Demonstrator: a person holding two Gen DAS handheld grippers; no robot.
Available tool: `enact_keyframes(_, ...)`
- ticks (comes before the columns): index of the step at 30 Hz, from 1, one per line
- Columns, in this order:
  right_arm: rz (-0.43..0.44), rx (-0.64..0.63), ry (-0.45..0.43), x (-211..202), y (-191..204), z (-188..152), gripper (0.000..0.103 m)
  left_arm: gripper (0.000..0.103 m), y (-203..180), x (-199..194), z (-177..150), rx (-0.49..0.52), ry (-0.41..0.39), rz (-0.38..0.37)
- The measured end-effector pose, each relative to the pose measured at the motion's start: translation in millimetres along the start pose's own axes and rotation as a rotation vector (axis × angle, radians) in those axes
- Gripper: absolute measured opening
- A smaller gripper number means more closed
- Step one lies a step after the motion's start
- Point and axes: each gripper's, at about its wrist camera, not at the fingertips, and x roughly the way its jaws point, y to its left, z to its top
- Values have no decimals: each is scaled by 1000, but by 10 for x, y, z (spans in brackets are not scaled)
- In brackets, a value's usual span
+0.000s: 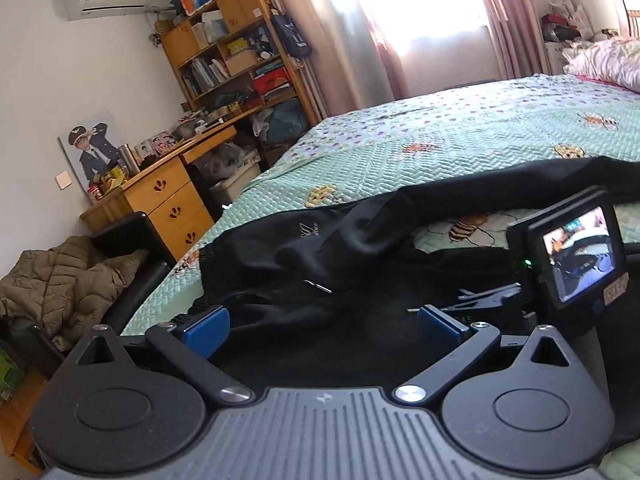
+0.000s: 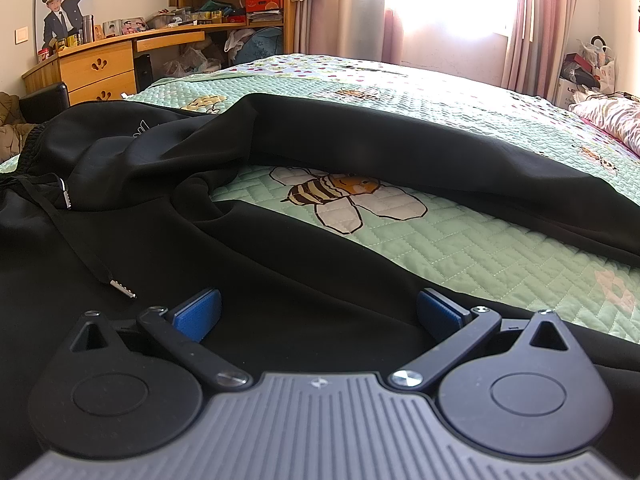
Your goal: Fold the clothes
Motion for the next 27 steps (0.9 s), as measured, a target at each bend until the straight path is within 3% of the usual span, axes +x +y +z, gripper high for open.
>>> enact_keyframes(10,0,0,0,1,1,0,103,102,-60,-154,56,26,-42,8)
enact_keyframes(15,0,0,0,1,0,0,103,102,-128,-111,53,34,-10,-3)
enact_keyframes(21,0,0,0,1,-2,0,103,102,-155,-197,67,55,-43,-10)
enact_keyframes(27,0,0,0,1,-2,0,103,102,-121,-127,76,33,-28,-3)
